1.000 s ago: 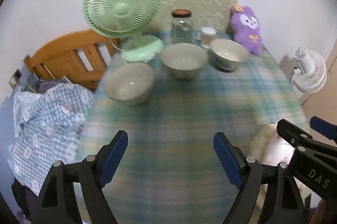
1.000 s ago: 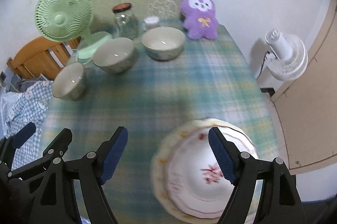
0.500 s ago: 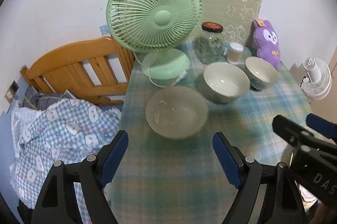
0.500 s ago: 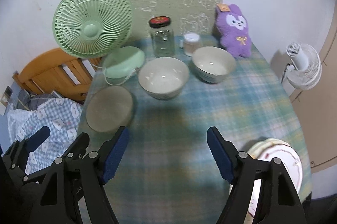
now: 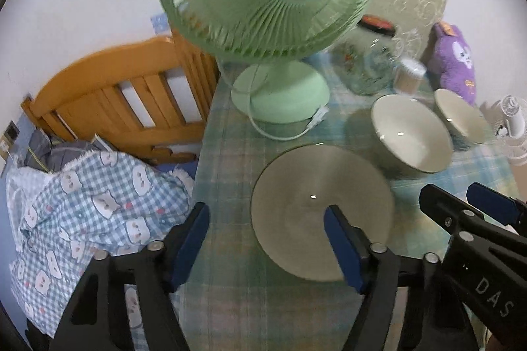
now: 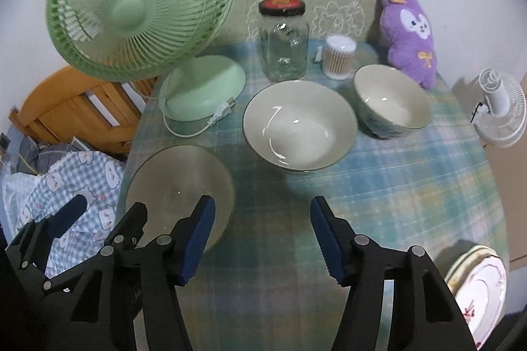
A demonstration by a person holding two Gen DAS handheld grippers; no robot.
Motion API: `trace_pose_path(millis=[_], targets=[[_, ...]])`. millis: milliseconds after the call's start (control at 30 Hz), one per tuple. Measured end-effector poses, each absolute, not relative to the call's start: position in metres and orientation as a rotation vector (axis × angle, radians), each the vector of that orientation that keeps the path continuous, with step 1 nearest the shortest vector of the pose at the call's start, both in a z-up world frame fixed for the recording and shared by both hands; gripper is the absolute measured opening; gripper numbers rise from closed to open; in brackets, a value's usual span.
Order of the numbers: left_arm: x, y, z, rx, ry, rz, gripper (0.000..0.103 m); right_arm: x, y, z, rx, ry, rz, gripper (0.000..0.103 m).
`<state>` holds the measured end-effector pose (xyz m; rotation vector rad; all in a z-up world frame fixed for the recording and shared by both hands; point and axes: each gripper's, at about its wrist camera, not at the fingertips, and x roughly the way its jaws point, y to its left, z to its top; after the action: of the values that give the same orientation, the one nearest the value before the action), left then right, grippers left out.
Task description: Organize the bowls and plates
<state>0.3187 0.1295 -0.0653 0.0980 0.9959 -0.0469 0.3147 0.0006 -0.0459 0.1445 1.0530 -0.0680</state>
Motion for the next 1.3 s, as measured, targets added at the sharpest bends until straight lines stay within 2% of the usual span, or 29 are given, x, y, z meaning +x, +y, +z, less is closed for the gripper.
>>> trace_pose_path(millis=[67, 267, 433, 633, 733, 1300], targets=[[0.326, 0.132, -0.075, 0.091, 1.019, -0.055, 0.058, 0.321, 0.005, -0.055, 0.145, 1.066, -0.065, 0.056], [0.341, 0.134, -0.098, 0.124, 1.059, -0.07, 0.041, 0.337, 0.021, -0.079, 0.112, 1.098, -0.048, 0.049], [0.348, 0.137, -0.109, 0.12, 1.08, -0.07, 0.034, 0.346, 0.026, -0.094, 0.107, 1.121, -0.054, 0.036], [0.352, 0.139, -0.115, 0.12, 1.095, -0.069, 0.021, 0.353, 0.031, -0.102, 0.095, 1.143, -0.059, 0.021], [0.352, 0.135, -0.116, 0.138, 1.1, -0.074, 0.016, 0.355, 0.035, -0.104, 0.091, 1.145, -0.048, 0.017], [0.344, 0.129, -0.108, 0.15, 1.094, -0.064, 0.015, 0.345, 0.034, -0.096, 0.069, 1.129, -0.07, 0.015]])
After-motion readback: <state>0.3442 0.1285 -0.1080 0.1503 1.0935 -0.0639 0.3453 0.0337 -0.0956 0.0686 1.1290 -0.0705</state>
